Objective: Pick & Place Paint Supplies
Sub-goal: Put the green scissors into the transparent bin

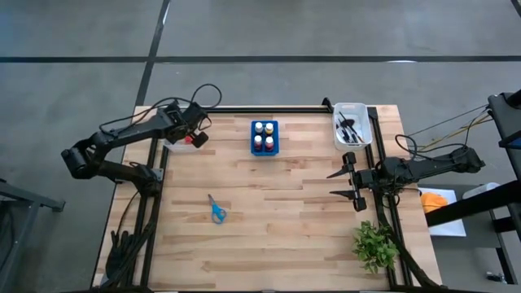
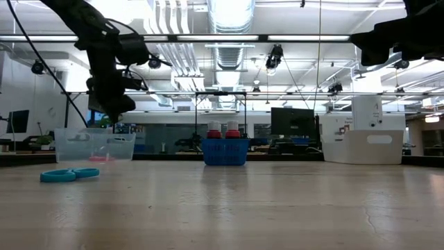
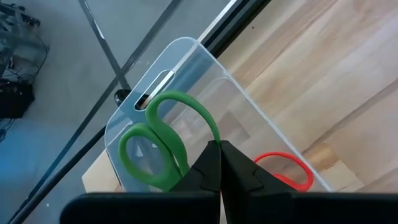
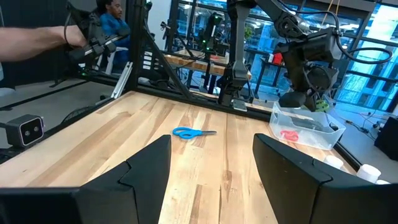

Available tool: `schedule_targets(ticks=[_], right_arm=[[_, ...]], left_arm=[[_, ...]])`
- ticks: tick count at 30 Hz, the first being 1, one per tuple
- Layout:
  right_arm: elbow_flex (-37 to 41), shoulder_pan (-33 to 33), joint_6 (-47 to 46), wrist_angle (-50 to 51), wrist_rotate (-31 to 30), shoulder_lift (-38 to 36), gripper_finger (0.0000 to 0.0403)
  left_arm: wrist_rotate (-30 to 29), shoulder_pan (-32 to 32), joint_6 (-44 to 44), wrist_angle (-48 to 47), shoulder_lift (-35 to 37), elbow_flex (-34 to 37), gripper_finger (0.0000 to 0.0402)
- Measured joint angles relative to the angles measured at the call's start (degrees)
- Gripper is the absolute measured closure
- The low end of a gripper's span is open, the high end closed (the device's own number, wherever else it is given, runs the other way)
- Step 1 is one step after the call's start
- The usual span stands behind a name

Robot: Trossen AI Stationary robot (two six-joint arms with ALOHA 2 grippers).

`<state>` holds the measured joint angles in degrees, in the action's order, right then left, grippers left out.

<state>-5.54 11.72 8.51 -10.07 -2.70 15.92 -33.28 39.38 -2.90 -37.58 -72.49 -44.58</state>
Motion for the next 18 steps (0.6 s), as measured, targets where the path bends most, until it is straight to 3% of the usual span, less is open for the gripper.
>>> schedule_targets(ticks=[18], right_arm=[[0.00,-0.01,-0.04,0.00,0.01,0.02,0.0177]], left_arm=[[0.06,-0.02,0.00,0.01,0.02,-0.04,0.0401]])
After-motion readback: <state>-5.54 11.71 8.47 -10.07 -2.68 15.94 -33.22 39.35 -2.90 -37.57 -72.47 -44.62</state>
